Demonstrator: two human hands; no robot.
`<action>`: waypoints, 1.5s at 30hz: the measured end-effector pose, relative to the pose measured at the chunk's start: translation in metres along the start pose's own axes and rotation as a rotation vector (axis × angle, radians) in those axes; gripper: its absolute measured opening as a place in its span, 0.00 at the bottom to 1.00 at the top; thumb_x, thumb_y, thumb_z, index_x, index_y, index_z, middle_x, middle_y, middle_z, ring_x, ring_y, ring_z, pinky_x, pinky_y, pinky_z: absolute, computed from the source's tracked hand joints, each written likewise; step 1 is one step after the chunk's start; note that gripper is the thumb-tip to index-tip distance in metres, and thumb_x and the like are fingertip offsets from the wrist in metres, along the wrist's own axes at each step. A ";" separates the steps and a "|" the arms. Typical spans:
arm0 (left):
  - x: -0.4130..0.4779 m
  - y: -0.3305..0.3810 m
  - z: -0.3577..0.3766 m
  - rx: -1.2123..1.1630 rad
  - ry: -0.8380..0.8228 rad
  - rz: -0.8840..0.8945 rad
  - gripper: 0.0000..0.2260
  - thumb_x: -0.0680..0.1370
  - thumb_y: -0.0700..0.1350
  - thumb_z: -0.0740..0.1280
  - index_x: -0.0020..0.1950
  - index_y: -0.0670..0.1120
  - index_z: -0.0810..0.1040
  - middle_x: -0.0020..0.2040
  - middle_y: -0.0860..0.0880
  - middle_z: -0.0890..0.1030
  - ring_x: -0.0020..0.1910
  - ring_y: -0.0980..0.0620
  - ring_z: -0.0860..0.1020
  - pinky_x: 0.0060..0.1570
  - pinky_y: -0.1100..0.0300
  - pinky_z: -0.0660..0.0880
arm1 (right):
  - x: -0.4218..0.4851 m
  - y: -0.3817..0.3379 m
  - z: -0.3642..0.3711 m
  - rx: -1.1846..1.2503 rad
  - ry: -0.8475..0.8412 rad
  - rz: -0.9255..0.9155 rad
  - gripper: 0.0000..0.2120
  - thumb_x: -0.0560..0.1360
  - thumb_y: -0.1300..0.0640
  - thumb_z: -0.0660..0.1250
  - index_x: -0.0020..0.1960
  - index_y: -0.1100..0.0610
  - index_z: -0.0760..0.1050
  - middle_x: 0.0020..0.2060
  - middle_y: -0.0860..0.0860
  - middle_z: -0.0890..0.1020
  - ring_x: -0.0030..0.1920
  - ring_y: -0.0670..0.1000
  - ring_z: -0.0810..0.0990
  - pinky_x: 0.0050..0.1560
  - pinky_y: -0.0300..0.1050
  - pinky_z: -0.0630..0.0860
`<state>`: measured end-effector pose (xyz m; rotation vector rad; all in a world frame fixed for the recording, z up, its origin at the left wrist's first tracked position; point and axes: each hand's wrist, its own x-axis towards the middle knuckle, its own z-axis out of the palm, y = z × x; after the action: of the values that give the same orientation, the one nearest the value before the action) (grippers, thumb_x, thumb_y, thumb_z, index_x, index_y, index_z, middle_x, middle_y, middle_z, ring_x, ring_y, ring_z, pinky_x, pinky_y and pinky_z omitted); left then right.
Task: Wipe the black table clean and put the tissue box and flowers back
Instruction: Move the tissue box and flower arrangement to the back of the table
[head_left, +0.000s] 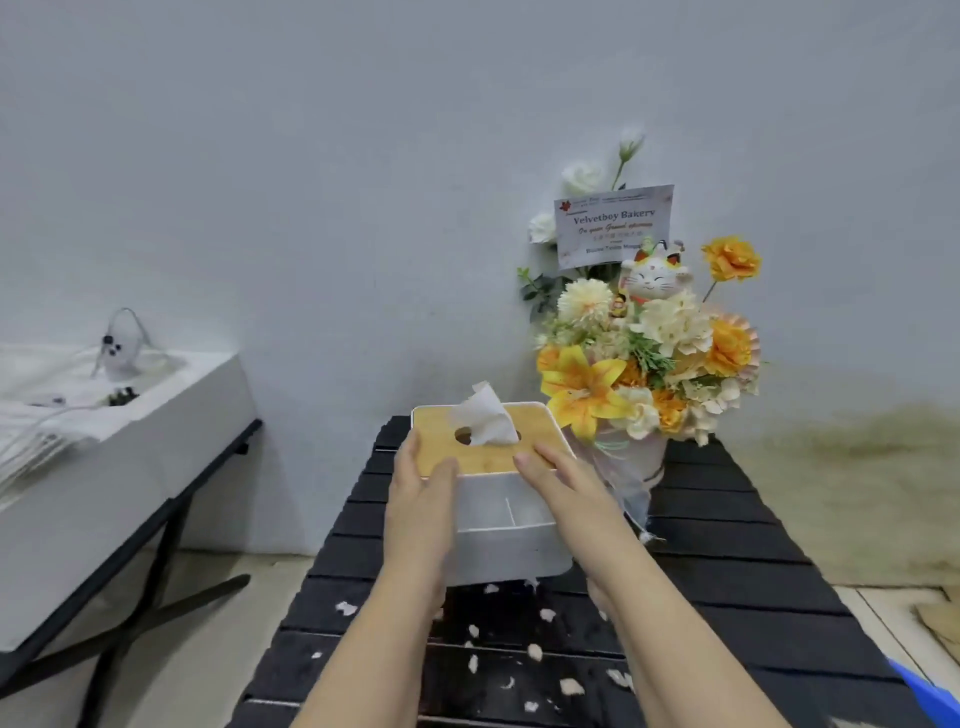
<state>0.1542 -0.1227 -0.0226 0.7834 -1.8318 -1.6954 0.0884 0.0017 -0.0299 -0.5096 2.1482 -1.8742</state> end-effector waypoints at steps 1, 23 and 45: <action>0.023 -0.001 -0.011 0.007 -0.015 -0.005 0.21 0.76 0.50 0.58 0.68 0.62 0.60 0.64 0.52 0.71 0.57 0.50 0.72 0.52 0.54 0.69 | 0.017 0.000 0.017 -0.001 -0.008 -0.007 0.27 0.70 0.36 0.65 0.67 0.42 0.68 0.66 0.43 0.66 0.66 0.45 0.65 0.61 0.45 0.64; 0.250 -0.075 -0.014 0.080 -0.129 0.060 0.19 0.79 0.54 0.53 0.71 0.60 0.58 0.65 0.55 0.65 0.61 0.52 0.66 0.56 0.55 0.63 | 0.198 0.068 0.102 0.147 -0.078 0.048 0.23 0.74 0.37 0.60 0.67 0.42 0.68 0.73 0.44 0.62 0.69 0.47 0.63 0.61 0.45 0.61; 0.068 -0.032 0.160 -0.035 -0.309 0.276 0.21 0.79 0.55 0.56 0.72 0.59 0.57 0.75 0.55 0.56 0.75 0.55 0.52 0.69 0.56 0.54 | 0.085 0.055 -0.136 0.089 0.500 -0.181 0.16 0.72 0.38 0.65 0.57 0.39 0.70 0.59 0.44 0.75 0.60 0.46 0.73 0.54 0.44 0.71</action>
<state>-0.0055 -0.0616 -0.0678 0.2455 -1.9979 -1.7309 -0.0489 0.0953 -0.0607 -0.2378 2.3597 -2.3928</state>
